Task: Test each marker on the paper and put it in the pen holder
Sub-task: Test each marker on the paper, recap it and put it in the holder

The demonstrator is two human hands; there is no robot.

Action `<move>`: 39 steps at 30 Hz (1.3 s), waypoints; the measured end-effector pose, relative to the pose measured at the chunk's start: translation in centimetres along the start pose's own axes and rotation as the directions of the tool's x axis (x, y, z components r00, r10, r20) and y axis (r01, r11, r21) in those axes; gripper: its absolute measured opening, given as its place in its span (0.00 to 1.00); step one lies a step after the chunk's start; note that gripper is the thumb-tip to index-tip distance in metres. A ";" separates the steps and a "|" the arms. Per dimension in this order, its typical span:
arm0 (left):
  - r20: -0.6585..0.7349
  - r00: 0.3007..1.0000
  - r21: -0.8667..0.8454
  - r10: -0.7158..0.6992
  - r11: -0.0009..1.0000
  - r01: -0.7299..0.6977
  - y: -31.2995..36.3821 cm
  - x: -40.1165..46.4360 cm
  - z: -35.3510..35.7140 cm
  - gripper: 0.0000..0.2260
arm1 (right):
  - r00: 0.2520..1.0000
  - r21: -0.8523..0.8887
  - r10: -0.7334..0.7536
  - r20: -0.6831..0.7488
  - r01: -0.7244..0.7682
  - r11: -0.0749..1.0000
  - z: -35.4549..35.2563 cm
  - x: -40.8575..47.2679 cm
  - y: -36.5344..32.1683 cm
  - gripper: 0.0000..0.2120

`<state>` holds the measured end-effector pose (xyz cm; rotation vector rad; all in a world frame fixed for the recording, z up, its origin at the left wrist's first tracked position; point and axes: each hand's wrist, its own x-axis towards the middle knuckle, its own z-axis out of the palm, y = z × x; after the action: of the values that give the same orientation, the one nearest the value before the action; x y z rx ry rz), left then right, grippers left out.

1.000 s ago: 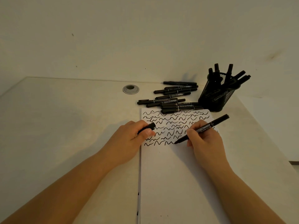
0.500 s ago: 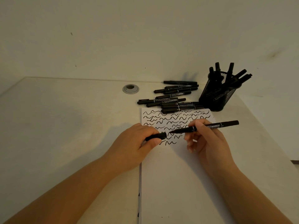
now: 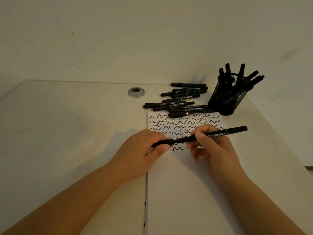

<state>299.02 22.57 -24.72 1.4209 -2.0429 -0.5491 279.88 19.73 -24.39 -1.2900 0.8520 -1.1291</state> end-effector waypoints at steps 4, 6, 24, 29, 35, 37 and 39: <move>0.001 1.000 0.004 -0.014 1.000 0.014 0.3 -0.1 0.0 0.10 | 1.000 -0.035 -0.024 0.011 0.024 0.999 0.1 -0.2 -0.1 0.04; -0.004 1.000 0.004 -0.012 1.000 0.012 0.4 -0.2 0.1 0.11 | 0.999 -0.042 -0.032 0.027 0.033 0.999 0.3 -0.3 -0.2 0.04; 0.189 0.975 -0.401 -0.116 0.897 0.184 1.6 -0.5 0.1 0.11 | 0.964 -0.040 -0.077 0.253 0.089 0.995 1.2 -0.6 0.1 0.06; 0.128 0.982 -0.434 -0.140 0.882 0.182 2.0 -0.2 0.2 0.12 | 0.984 -0.150 -0.073 0.163 0.098 0.984 1.5 -0.5 -0.2 0.09; 0.003 0.973 -0.388 -0.230 0.897 0.213 1.9 -0.2 -0.1 0.13 | 0.989 -0.500 -0.132 -0.071 0.079 0.862 1.5 -0.6 0.1 0.19; -0.031 0.963 -0.369 -0.268 0.898 0.238 1.8 0.0 -0.1 0.13 | 0.976 -0.551 -0.209 -0.063 0.141 0.822 1.5 -0.9 0.1 0.18; -0.058 0.957 -0.336 -0.285 0.908 0.250 1.8 0.1 -0.1 0.13 | 0.942 -0.663 -0.335 -0.009 0.245 0.707 1.6 -1.0 0.0 0.14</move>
<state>297.84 23.10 -23.49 1.4979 -1.5927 -0.8638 281.13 21.16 -24.31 -2.0115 1.2430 -1.2152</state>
